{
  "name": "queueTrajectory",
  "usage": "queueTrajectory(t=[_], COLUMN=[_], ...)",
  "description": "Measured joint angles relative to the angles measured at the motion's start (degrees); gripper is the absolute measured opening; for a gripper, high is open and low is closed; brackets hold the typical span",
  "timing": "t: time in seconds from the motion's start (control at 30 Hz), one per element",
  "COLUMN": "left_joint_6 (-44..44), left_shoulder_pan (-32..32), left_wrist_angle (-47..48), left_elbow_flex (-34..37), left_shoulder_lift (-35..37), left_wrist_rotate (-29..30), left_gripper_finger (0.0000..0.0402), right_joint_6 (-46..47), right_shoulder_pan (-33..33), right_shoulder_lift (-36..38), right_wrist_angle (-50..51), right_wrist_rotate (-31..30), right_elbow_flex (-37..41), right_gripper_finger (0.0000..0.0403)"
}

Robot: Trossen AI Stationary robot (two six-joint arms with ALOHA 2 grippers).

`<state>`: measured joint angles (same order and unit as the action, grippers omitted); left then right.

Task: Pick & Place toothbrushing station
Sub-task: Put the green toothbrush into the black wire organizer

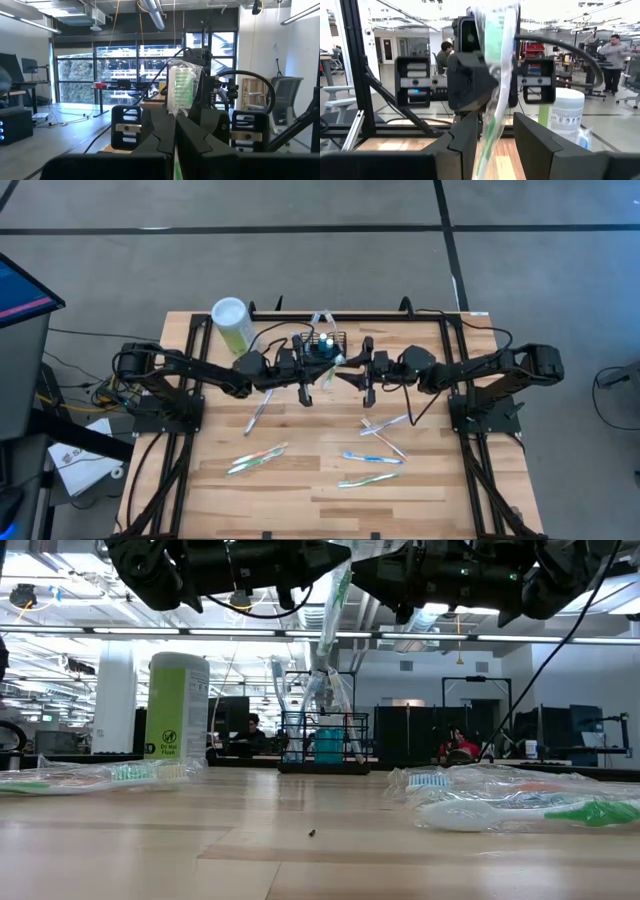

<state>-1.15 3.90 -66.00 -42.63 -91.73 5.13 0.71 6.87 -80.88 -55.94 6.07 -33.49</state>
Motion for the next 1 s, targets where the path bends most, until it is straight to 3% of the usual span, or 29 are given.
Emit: queueTrajectory(t=[0.23,0.43,0.7,1.0], left_joint_6=[-0.06,-0.12,-0.12,-1.09], left_shoulder_pan=[-0.31,-0.31,-0.11,-0.09], left_wrist_angle=[0.02,0.25,1.08,2.05], left_elbow_flex=[0.0,0.0,0.04,0.13], left_shoulder_lift=[0.0,0.0,0.0,0.47], left_wrist_rotate=[0.17,-0.01,0.64,4.77], left_gripper_finger=[0.0,0.0,0.0007,0.004], right_joint_6=[-0.06,-3.07,-2.62,-2.38], right_shoulder_pan=[0.0,0.0,0.78,2.1], right_shoulder_lift=[0.0,0.0,0.0,0.0], right_wrist_angle=[4.58,5.48,7.27,8.34], right_wrist_rotate=[-0.05,-0.23,-0.16,-0.14], right_elbow_flex=[-2.31,-2.56,-2.59,-2.59], right_gripper_finger=[0.0104,0.0014,0.0004,0.0001])
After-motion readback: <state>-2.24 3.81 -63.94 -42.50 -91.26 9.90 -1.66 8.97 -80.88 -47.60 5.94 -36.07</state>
